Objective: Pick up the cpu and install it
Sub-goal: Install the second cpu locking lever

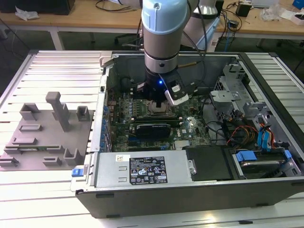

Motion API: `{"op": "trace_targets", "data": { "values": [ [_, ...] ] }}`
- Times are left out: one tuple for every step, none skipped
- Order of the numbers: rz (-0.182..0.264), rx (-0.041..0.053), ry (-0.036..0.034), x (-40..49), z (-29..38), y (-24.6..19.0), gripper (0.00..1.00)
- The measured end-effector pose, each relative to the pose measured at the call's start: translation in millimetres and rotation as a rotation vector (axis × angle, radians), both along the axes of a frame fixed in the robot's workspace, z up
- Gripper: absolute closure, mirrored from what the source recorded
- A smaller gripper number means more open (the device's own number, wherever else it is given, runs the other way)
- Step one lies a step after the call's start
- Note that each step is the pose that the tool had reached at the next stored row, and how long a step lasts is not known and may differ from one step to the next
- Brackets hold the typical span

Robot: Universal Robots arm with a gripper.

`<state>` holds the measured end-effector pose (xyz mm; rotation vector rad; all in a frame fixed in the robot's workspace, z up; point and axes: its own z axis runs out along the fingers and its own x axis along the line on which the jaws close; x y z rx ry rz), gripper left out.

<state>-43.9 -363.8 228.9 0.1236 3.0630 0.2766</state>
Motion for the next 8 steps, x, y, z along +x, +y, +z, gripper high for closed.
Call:
{"op": "trace_targets", "data": {
  "values": [
    [0.000, 0.0000, 0.0002, 0.5, 2.1, 0.0, 0.89],
    [0.000, 0.0001, 0.0002, 0.7, 2.9, 0.0, 0.89],
    [0.000, 0.0001, 0.0002, 0.7, 2.9, 0.0, 0.89],
    [0.000, 0.0001, 0.0002, 0.7, 2.9, 0.0, 0.89],
    [0.000, -0.0001, 0.0003, 0.8, 2.9, 0.0, 0.89],
    [0.000, -0.0001, 0.0003, 0.9, 2.9, 0.0, 0.89],
    [0.000, -0.0001, 0.0003, 1.0, 2.9, 0.0, 0.89],
    [0.000, -0.0001, 0.0004, 1.0, 2.9, 0.0, 0.89]
  ]
}}
